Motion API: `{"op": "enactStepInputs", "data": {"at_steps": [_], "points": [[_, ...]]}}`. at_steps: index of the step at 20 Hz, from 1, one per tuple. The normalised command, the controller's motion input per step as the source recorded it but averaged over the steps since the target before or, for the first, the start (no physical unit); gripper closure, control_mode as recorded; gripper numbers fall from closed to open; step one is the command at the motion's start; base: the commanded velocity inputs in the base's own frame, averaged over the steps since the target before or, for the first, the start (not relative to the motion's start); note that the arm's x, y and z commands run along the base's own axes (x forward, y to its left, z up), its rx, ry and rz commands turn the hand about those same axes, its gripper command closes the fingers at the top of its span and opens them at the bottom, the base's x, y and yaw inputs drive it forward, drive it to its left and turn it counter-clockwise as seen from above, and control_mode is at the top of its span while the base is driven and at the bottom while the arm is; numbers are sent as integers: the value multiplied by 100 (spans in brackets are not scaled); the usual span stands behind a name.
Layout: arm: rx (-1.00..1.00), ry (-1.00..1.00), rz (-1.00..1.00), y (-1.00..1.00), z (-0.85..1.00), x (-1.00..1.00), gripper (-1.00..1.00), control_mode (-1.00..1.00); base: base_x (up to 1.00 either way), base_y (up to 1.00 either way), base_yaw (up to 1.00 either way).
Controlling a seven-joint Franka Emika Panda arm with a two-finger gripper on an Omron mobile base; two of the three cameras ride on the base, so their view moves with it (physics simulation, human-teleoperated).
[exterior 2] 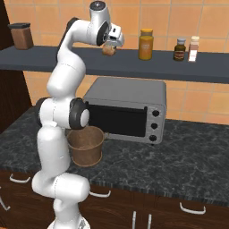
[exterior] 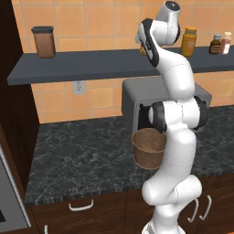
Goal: Open the cabinet, pick up the bread from the cabinet and place it in the basket. Then move the basket to the dining counter.
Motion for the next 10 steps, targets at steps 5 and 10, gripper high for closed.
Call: {"op": "enactStepInputs", "data": {"at_steps": [5,10], "points": [[0,0,0,0,-24,43,-100,-100,0,0,0],[0,0,0,0,-30,41,-100,-100,0,0,0]]}}
